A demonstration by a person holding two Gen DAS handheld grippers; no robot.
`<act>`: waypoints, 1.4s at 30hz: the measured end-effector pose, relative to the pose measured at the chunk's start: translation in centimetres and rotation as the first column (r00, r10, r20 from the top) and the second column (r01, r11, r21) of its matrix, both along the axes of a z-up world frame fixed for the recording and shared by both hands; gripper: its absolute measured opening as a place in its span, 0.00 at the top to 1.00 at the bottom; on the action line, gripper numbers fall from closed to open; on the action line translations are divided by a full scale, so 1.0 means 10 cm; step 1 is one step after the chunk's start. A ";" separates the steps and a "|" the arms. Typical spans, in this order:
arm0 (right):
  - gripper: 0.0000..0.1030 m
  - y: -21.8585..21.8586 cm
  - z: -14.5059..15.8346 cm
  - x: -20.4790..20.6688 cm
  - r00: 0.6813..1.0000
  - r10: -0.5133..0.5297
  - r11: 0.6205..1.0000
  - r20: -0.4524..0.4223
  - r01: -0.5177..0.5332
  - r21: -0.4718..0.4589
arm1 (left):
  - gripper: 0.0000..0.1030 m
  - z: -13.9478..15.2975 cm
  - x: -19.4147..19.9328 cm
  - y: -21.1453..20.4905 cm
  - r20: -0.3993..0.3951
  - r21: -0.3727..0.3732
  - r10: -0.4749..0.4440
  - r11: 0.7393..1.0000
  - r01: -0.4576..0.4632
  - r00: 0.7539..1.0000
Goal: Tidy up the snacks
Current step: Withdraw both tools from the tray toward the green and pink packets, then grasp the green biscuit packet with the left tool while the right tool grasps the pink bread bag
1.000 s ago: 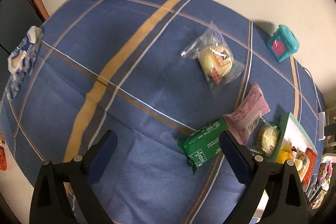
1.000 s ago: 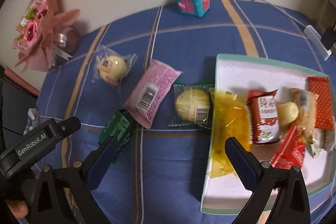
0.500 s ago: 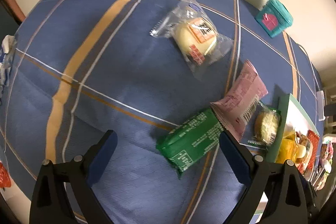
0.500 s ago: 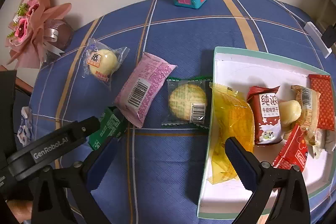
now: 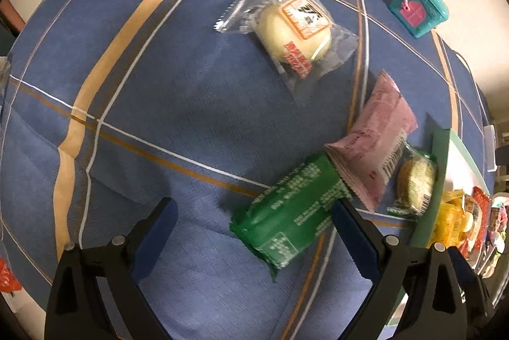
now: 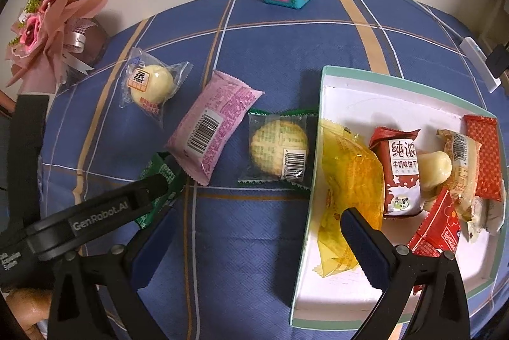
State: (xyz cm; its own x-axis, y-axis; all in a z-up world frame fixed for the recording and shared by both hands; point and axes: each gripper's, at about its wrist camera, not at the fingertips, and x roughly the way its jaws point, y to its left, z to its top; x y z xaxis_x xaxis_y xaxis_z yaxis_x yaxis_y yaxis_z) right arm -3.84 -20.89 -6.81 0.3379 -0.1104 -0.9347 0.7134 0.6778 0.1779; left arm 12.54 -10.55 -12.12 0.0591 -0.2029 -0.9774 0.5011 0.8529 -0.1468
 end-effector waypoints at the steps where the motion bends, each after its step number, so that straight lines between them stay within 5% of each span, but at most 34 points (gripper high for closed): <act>1: 0.00 0.00 0.00 0.00 1.000 -0.002 1.000 0.004 0.002 0.004 | 0.05 0.00 0.01 0.01 0.003 -0.001 0.009 1.000 -0.009 1.000; 7: 0.00 -0.03 0.04 -0.01 1.000 -0.016 1.000 0.018 0.016 0.008 | 0.06 0.04 0.10 0.08 0.057 0.029 0.032 0.999 -0.034 0.998; 18: 0.00 -0.02 0.06 -0.01 1.000 -0.013 1.000 0.004 0.013 -0.014 | 0.06 -0.09 0.00 -0.15 -0.017 -0.016 -0.067 0.998 0.067 0.998; 30: 0.00 -0.02 0.08 0.00 1.000 -0.015 1.000 0.004 0.015 -0.021 | 0.06 -0.08 0.11 -0.04 0.033 -0.002 0.004 1.000 -0.004 0.999; 42: 0.00 -0.02 0.20 -0.05 1.000 -0.026 0.999 0.016 0.027 -0.045 | 0.07 -0.13 -0.05 -0.20 -0.011 -0.026 -0.119 0.993 0.119 0.993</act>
